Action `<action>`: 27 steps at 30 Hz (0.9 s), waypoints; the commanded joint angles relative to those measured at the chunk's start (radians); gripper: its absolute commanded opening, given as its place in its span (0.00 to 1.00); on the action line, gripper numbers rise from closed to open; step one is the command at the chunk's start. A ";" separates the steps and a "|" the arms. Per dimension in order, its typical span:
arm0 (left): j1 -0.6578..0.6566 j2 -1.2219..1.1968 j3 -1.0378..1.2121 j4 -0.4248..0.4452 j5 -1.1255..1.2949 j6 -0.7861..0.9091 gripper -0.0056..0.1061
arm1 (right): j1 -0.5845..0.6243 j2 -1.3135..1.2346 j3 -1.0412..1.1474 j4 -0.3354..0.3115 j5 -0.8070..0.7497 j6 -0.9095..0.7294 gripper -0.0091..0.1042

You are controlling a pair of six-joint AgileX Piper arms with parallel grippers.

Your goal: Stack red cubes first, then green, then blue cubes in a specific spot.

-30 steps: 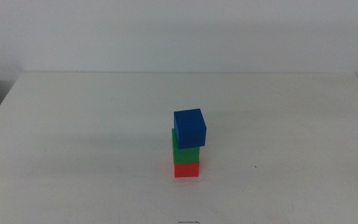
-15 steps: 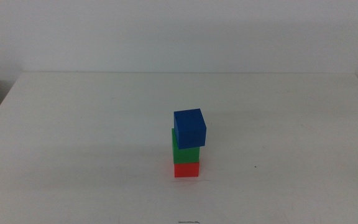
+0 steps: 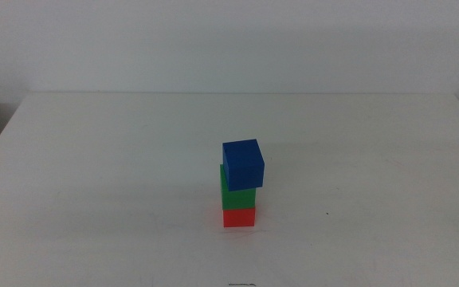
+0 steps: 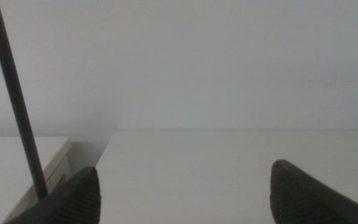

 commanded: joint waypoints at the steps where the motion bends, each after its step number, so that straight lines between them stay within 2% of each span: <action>1: -0.002 0.013 -0.002 -0.020 -0.132 -0.015 0.89 | -0.008 -0.070 0.078 -0.020 -0.181 -0.013 0.72; 5: -0.002 -0.022 0.122 -0.034 -0.251 -0.015 0.89 | -0.008 -0.222 0.256 -0.020 -0.225 -0.013 0.72; 12: -0.002 -0.079 0.260 -0.038 -0.257 -0.015 0.89 | -0.011 -0.376 0.432 -0.019 -0.224 -0.013 0.72; 27: -0.002 -0.084 0.287 -0.052 -0.242 -0.015 0.89 | -0.013 -0.441 0.542 -0.029 -0.186 -0.013 0.72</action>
